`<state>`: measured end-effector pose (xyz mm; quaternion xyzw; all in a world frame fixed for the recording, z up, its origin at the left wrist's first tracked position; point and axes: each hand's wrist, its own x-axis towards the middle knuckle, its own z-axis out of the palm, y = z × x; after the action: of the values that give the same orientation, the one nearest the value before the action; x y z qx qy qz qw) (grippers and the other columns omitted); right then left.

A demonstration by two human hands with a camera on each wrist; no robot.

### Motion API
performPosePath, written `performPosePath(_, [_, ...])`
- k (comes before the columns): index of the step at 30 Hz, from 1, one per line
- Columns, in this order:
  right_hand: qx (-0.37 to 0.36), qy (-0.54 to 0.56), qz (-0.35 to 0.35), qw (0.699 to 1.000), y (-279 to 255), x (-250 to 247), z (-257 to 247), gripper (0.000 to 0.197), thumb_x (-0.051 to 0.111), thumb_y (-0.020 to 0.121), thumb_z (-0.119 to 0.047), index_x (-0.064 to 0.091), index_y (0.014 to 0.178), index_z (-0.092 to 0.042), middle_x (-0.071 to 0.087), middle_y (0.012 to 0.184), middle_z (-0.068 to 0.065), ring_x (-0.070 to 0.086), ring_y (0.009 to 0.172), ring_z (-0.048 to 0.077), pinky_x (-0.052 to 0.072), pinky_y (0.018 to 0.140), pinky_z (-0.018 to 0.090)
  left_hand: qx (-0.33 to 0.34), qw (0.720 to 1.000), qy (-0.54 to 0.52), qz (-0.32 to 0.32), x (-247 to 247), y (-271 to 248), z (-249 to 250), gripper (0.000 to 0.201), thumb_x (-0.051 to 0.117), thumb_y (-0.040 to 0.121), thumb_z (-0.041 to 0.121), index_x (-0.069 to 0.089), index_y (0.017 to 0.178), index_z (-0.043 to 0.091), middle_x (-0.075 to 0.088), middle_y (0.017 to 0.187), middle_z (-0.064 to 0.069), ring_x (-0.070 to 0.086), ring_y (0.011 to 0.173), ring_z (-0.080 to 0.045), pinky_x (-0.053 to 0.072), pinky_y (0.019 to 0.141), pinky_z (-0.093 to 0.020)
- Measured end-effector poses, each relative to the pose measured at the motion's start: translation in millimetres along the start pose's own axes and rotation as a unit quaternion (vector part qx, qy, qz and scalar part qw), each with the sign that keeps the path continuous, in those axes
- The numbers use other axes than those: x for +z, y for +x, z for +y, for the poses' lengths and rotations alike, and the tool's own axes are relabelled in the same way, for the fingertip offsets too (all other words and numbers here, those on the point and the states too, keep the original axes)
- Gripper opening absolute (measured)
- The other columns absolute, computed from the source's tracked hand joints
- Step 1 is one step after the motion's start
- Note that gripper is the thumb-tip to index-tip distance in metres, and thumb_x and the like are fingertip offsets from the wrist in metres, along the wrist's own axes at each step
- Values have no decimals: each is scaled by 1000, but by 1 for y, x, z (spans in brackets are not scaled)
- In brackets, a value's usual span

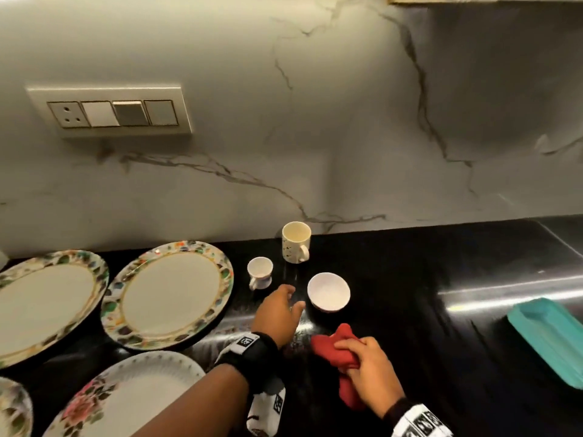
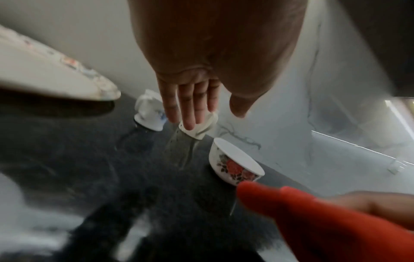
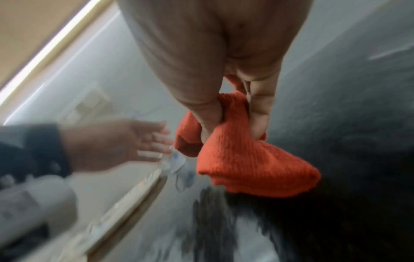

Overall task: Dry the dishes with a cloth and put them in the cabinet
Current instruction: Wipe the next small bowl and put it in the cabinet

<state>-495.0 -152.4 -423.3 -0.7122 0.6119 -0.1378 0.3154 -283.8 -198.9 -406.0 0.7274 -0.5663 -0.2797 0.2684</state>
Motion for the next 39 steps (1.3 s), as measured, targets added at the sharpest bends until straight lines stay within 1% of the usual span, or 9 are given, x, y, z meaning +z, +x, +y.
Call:
performPosePath(6, [50, 118, 50, 991, 9, -49, 30, 87, 80, 68, -3, 46, 83, -82, 56, 99, -3, 58, 88, 1, 38, 76, 0, -184, 982, -38, -23, 51, 43, 24, 64, 52, 87, 57, 54, 123, 4, 61, 124, -15, 55, 117, -32, 44, 91, -33])
performPosePath(11, [46, 121, 41, 991, 16, -70, 33, 85, 79, 69, -6, 46, 82, -83, 54, 108, -4, 55, 93, -2, 36, 80, 0, -238, 965, -104, -44, 79, 65, 14, 34, 52, 79, 25, 67, 94, -2, 73, 79, -19, 71, 69, -32, 60, 63, -43])
performPosePath(13, [23, 113, 53, 992, 20, -76, 24, 72, 78, 71, -3, 58, 82, -71, 45, 117, 0, 50, 99, -2, 32, 88, 0, -244, 961, -125, -28, 73, 61, 20, 32, 50, 81, 20, 64, 96, -4, 72, 80, -19, 71, 71, -34, 60, 64, -43])
performPosePath(16, [-29, 83, 74, 993, 31, -88, 3, 47, 74, 78, -6, 59, 99, -46, 38, 123, -1, 49, 99, -4, 33, 99, 14, -231, 966, -113, 26, 62, 50, 25, 31, 50, 87, 21, 56, 104, -4, 65, 105, -19, 62, 100, -37, 49, 75, -35])
performPosePath(19, [-87, 53, 56, 993, 51, -87, -24, 35, 68, 82, -12, 66, 111, -33, 44, 115, -9, 54, 93, 0, 38, 92, 13, -208, 969, -123, 48, 49, 30, 27, 28, 48, 91, 21, 51, 101, -4, 62, 107, -20, 59, 102, -37, 43, 76, -35])
performPosePath(25, [-114, -43, -23, 992, 56, -62, -83, 38, 47, 76, -30, 66, 110, -35, 52, 104, -2, 60, 95, 21, 42, 83, 25, -106, 962, -248, 36, 21, -11, 32, 27, 38, 101, 36, 50, 106, 12, 63, 96, -4, 63, 92, -19, 53, 80, -38])
performPosePath(28, [-120, -47, -23, 991, 46, -52, -100, 71, 20, 58, -54, 68, 105, -30, 57, 103, -1, 61, 96, 21, 41, 80, 24, -58, 969, -237, 29, 21, -16, 18, 48, 27, 95, 63, 61, 100, 30, 69, 91, 3, 67, 84, -10, 56, 76, -39])
performPosePath(34, [-91, -65, -16, 994, 29, -26, -124, 27, 46, 84, -18, 68, 97, -22, 62, 94, -2, 62, 97, 21, 41, 75, 27, -39, 983, -144, 105, -2, -40, 11, 62, 21, 82, 81, 59, 103, 37, 65, 92, 10, 60, 92, -9, 51, 83, -37])
performPosePath(39, [-118, 25, -47, 992, 12, -6, -151, 40, 49, 82, -2, 70, 113, -17, 68, 115, 1, 62, 105, 17, 39, 80, 10, 3, 990, -91, 110, -36, -54, -10, 70, 9, 79, 82, 55, 108, 38, 61, 95, 5, 60, 90, -13, 50, 82, -38])
